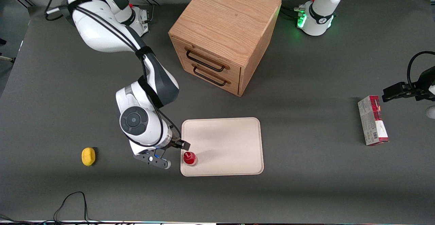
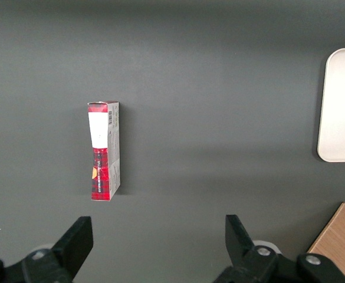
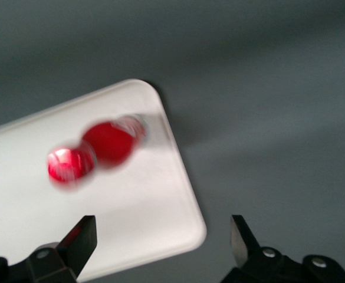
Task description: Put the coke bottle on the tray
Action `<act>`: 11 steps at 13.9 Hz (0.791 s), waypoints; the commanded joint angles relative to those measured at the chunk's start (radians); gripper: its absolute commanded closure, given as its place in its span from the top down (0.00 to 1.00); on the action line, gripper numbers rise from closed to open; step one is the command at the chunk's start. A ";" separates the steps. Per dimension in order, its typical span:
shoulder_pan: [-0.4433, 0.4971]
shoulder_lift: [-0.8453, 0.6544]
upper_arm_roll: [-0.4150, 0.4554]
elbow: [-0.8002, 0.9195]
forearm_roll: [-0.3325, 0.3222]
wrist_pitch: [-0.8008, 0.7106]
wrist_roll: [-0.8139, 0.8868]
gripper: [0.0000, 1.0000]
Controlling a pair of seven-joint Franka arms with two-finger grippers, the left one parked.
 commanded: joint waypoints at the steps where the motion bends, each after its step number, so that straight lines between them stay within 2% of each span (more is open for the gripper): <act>1: -0.094 -0.325 -0.002 -0.425 0.050 0.043 -0.194 1.00; 2: -0.121 -0.384 -0.003 -0.489 0.068 0.043 -0.254 1.00; 7: -0.235 -0.658 -0.022 -0.772 0.082 0.045 -0.503 1.00; 9: -0.233 -0.758 -0.083 -0.832 0.111 0.024 -0.607 1.00; 11: -0.233 -0.809 -0.126 -0.837 0.115 -0.059 -0.685 1.00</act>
